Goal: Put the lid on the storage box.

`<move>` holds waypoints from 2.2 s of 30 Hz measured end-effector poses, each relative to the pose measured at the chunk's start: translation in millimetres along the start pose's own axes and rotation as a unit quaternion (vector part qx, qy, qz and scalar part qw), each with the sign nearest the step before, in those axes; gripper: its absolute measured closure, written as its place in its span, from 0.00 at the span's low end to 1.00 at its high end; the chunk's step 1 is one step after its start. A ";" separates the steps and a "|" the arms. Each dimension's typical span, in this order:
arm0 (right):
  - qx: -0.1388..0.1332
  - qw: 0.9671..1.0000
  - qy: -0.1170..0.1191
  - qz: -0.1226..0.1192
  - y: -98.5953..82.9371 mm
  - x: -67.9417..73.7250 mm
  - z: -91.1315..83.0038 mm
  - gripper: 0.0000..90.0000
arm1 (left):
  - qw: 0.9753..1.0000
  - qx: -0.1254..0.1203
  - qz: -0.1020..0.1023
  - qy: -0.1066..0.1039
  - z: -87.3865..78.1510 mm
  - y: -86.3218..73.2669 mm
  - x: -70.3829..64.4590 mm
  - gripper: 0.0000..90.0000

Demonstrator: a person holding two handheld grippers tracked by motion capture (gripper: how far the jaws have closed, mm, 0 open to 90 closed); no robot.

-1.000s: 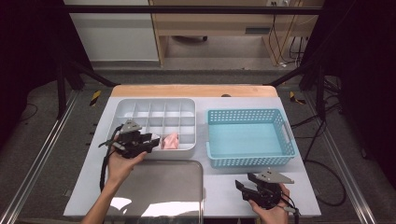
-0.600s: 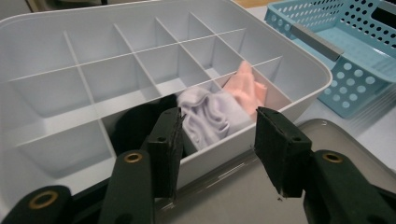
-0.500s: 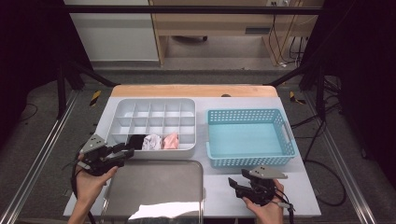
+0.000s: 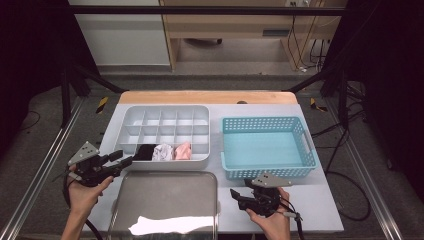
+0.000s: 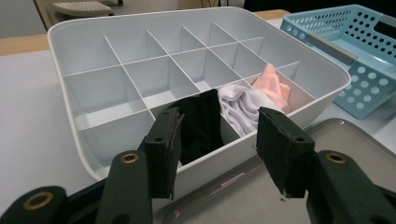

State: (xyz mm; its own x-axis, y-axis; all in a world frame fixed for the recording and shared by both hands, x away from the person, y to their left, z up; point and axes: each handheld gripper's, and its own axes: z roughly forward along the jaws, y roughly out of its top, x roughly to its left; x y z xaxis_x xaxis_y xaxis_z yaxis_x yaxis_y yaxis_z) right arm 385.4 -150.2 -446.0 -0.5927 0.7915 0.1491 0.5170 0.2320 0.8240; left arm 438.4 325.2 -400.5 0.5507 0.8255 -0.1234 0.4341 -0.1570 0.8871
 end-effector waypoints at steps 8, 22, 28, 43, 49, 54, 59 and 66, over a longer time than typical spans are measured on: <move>0.007 1.000 0.015 -0.002 2.7 8.5 11.0 0.42 | 1.000 0.014 0.013 0.020 -7.2 -1.2 19.1 0.54; 0.016 0.999 0.038 -0.005 -0.9 23.5 17.4 0.47 | 0.997 0.047 -0.051 0.033 -23.1 -52.3 8.7 0.54; 0.010 0.999 0.046 0.013 -5.5 25.4 14.4 0.46 | 0.996 0.062 -0.062 0.032 -28.9 -66.6 1.7 0.50; 0.005 0.998 0.061 0.021 -10.1 37.1 18.8 0.36 | 0.993 0.101 -0.050 0.031 -32.5 -85.5 -10.9 0.47; 0.022 0.997 0.069 0.040 -13.8 40.5 23.4 0.40 | 0.992 0.114 -0.036 0.040 -33.1 -89.1 -16.9 0.48; 0.030 0.996 0.070 0.042 -17.2 44.1 25.1 0.40 | 0.991 0.122 -0.039 0.042 -33.8 -91.5 -18.0 0.50; 0.033 0.996 0.067 0.040 -20.3 45.0 26.1 0.41 | 0.990 0.123 -0.048 0.041 -37.7 -93.8 -17.7 0.51; 0.037 0.996 0.066 0.041 -24.4 46.2 27.9 0.45 | 0.987 0.145 -0.050 0.053 -36.3 -97.5 -18.8 0.56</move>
State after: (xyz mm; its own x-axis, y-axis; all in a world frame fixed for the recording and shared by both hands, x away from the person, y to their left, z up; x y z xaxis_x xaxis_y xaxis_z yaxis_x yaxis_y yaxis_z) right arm 362.6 -103.5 -474.5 -0.6209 0.7290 0.2883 0.6072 0.2146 0.7650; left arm 359.9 344.7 -468.5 0.4243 0.8941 -0.1437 0.6769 -0.2077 0.7062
